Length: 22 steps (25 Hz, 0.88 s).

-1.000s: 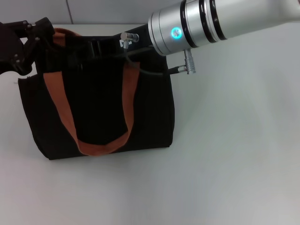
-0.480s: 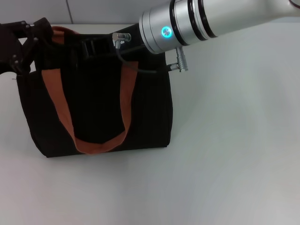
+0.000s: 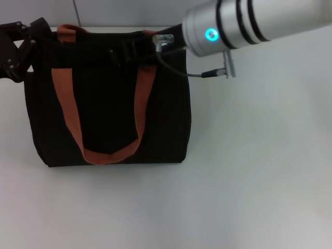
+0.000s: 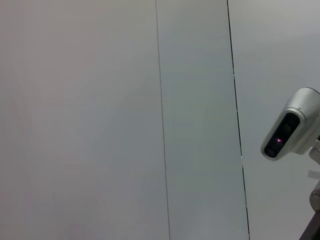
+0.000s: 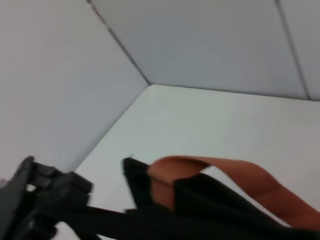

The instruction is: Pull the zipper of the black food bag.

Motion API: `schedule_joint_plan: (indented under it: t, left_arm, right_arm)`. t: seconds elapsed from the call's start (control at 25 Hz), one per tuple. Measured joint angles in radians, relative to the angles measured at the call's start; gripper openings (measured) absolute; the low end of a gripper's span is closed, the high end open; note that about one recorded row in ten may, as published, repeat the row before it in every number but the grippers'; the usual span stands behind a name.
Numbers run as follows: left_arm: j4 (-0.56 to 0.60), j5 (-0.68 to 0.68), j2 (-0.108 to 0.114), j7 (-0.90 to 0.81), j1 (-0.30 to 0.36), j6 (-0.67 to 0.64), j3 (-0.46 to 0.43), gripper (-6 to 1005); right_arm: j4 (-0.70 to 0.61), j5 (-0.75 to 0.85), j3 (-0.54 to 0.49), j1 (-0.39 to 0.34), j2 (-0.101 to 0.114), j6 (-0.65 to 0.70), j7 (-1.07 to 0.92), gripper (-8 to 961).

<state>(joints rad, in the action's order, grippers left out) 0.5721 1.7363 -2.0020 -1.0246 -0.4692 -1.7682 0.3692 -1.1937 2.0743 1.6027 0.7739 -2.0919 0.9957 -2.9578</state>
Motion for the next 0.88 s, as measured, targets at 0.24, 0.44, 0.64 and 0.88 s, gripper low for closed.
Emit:
schedule_joint_plan:
  t: [0.24, 0.44, 0.64, 0.88]
  left_arm:
    - [0.000, -0.019, 0.004, 0.000, 0.013, 0.001, -0.001, 73]
    - [0.000, -0.020, 0.005, 0.000, 0.019, 0.002, -0.012, 78]
    - [-0.001, -0.022, 0.004, 0.000, 0.026, 0.003, -0.025, 82]
    - [-0.006, -0.023, -0.001, 0.000, 0.031, 0.003, -0.036, 88]
  right_arm:
    - [-0.033, 0.027, -0.047, -0.050, 0.003, 0.018, 0.000, -1]
    - [-0.093, 0.079, -0.129, -0.105, 0.001, 0.071, 0.000, -1]
    - [-0.105, -0.034, -0.199, -0.162, 0.004, 0.088, 0.122, -1]
    - [0.031, -0.454, -0.314, -0.222, 0.009, 0.163, 0.515, 35]
